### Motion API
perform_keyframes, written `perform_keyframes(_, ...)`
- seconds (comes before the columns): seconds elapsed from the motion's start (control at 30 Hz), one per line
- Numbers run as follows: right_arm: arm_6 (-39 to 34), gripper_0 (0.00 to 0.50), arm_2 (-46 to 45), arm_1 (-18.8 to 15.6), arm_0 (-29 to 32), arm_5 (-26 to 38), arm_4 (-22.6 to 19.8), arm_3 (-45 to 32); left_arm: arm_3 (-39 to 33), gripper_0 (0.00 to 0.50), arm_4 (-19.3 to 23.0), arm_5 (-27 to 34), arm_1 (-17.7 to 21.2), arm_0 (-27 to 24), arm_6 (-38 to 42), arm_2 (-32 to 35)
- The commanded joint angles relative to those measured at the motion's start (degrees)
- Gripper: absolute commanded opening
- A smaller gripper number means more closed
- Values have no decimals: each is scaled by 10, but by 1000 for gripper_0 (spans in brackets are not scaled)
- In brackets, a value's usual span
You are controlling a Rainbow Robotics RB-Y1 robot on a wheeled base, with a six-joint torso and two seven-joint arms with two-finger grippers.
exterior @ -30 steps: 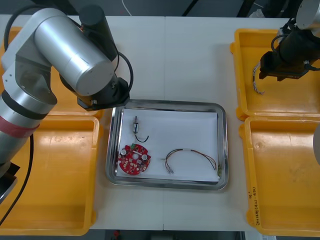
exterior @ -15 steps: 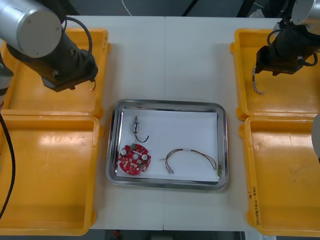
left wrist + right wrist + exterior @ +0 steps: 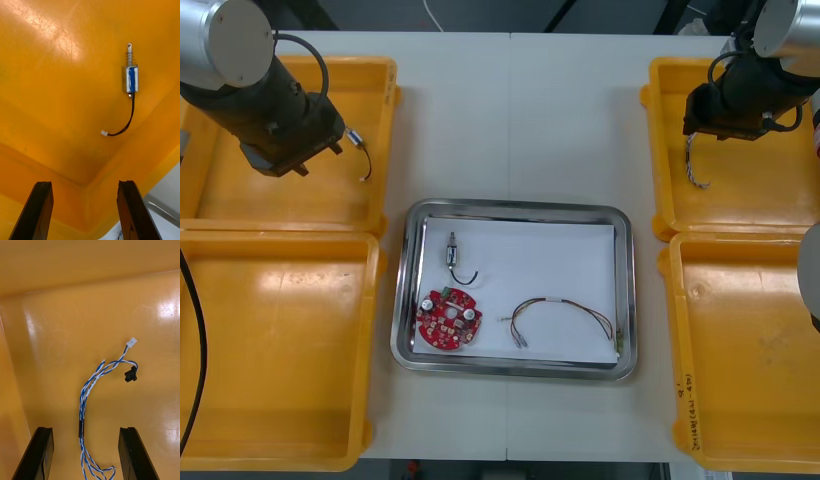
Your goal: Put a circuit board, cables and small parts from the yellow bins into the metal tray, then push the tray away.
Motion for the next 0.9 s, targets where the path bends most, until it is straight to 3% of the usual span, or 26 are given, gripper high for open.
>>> perform_keyframes(0.03,-11,500,7,8,2,-7,1,-9,50,500,-7,-34,22,-53,-7,13)
perform_keyframes(0.47,-6,500,6,10,45,-16,-8,-23,172,500,6,-157,18,-92,-15,14)
perform_keyframes(0.9,-12,500,3,27,58,-15,-9,-39,283,500,-23,-261,-7,-129,-24,-23)
